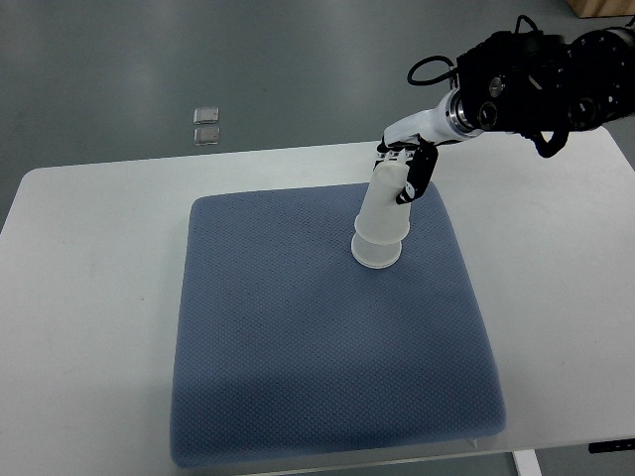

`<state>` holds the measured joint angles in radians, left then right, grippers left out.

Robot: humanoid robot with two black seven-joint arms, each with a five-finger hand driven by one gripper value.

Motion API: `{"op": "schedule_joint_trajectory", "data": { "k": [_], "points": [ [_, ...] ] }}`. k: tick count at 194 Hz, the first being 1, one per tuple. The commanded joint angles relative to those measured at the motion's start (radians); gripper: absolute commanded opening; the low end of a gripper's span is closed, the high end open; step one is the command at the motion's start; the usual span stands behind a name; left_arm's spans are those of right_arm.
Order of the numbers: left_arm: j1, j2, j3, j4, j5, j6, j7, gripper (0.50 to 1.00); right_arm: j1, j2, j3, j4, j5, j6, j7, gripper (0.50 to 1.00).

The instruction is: Stack paper cups

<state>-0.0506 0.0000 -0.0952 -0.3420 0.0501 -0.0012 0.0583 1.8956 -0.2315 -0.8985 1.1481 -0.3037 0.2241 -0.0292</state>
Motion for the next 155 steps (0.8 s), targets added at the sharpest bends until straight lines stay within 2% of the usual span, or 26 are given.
{"op": "schedule_joint_trajectory", "data": {
  "k": [1,28,37,46,59,73,120,155],
  "points": [
    [0.000,0.000,0.000,0.000,0.000,0.001,0.000,1.000,-0.001,0.004,0.003,-0.001,0.000,-0.005,0.000,0.682],
    [0.000,0.000,0.000,0.000,0.000,0.000,0.000,1.000,-0.007,0.008,0.003,-0.002,0.000,-0.005,0.000,0.764],
    [0.000,0.000,0.000,0.000,0.000,0.000,0.000,1.000,-0.009,0.008,0.004,-0.002,0.000,-0.006,0.000,0.829],
    [0.000,0.000,0.000,0.000,0.000,0.001,0.000,1.000,-0.009,0.008,0.004,-0.002,0.000,-0.006,0.000,0.860],
    [0.000,0.000,0.000,0.000,0.000,0.000,0.000,1.000,-0.009,0.008,0.004,-0.002,0.002,-0.005,0.000,0.862],
    [0.000,0.000,0.000,-0.002,0.000,0.000,0.000,1.000,-0.007,0.004,0.006,-0.002,0.002,-0.005,0.000,0.897],
    [0.000,0.000,0.002,-0.002,0.000,0.001,0.000,1.000,0.000,-0.015,0.013,-0.008,0.006,-0.003,0.003,0.903],
    [0.000,0.000,0.002,-0.003,0.000,0.000,0.000,1.000,-0.020,-0.071,0.138,-0.128,0.138,0.003,0.005,0.903]
  ]
}}
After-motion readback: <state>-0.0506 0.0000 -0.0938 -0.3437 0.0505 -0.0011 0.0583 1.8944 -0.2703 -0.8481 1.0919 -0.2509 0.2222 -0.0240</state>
